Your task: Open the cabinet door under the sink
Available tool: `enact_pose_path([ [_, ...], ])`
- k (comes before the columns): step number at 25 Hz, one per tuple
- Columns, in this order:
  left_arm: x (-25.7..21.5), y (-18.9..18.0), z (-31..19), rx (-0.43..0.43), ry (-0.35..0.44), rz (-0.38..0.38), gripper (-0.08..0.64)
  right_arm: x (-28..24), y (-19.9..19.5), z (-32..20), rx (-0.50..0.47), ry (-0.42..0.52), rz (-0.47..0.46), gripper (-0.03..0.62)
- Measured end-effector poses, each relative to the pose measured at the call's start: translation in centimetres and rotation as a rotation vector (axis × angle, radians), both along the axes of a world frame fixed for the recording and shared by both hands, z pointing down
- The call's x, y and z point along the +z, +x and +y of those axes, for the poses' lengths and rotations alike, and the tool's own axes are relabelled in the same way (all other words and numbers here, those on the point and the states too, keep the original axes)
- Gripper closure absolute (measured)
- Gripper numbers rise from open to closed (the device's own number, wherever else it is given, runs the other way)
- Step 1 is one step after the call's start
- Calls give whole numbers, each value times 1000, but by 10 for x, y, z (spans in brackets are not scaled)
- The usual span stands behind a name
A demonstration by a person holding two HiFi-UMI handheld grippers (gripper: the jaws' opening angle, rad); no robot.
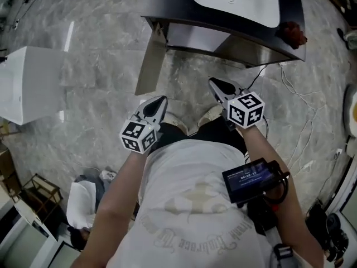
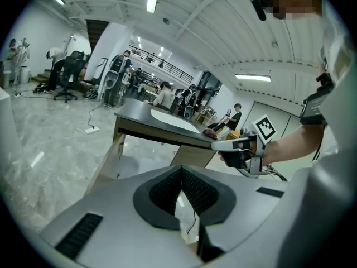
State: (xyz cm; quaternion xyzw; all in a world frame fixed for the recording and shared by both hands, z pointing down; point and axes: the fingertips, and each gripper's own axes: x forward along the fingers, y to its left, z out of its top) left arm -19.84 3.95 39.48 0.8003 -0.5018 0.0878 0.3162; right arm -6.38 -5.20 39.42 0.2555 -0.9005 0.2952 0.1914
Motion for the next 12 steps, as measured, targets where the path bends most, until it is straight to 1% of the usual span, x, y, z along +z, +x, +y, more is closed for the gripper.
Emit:
enact_pose_path([
  [2,-3,11,-9,-19,-9,4,549,0,21,-7,18,14,21,561],
  [4,-7,29,-21,-14,-11,-5,549,0,43,-16,38,16,17,561],
  [9,-7,117,-53,84,-16,-38,549,5,126,-30,106,5,-15,561],
  [10,-7,127,-58,94,-18,-42,549,6,137,-32,122,3,-23,561],
  [12,-4,133,-65,98,-28,-43,549,10,147,-35,147,-5,-36,561],
])
